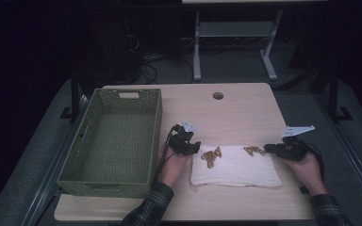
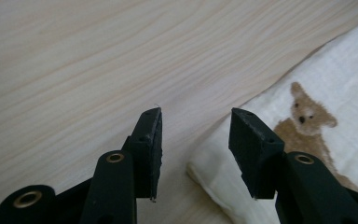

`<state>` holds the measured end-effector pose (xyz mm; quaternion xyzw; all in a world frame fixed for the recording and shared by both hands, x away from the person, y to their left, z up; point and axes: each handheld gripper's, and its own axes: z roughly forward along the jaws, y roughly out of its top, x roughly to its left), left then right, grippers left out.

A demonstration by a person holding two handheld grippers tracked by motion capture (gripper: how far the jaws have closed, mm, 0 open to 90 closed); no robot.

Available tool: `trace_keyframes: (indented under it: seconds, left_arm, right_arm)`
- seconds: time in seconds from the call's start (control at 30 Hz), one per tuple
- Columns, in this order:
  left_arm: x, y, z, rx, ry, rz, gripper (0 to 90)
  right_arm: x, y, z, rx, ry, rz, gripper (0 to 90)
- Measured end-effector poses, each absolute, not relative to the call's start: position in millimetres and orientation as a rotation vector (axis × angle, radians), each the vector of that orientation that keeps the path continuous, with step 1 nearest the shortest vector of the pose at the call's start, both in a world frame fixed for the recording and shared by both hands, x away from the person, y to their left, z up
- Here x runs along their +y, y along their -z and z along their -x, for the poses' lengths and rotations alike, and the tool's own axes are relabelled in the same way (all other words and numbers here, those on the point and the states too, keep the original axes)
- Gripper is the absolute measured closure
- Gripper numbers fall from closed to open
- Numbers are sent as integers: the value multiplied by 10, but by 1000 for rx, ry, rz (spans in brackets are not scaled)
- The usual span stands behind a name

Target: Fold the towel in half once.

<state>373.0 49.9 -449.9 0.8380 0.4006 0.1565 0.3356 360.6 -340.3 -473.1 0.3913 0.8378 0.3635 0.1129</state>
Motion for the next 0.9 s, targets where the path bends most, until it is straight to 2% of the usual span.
trace_keyframes:
  seconds: [0.23,0.3,0.43,0.5,0.67,0.9]
  left_arm:
    - [509,4637,-3785,1059,-396,-2236,544]
    - [501,4640,-3779,1048,-386,-2226,576]
    - [480,4642,-3764,1020,-318,-2216,777]
    - [478,4640,-3764,1016,-307,-2217,841]
    - [480,4597,-3764,1016,-287,-2168,858]
    - [470,4452,-3823,990,-388,-2109,864]
  right_arm:
    - [-3404,4729,-3607,2461,-1067,-1150,838]
    - [-3405,4732,-3608,2461,-1068,-1140,840]
    - [-3387,4719,-3596,2460,-1043,-1138,849]
    - [-3386,4704,-3601,2450,-1013,-1132,854]
    - [-3470,4649,-3660,2402,-1043,-1148,856]
    - [-3527,4570,-3853,2326,-1065,-1164,859]
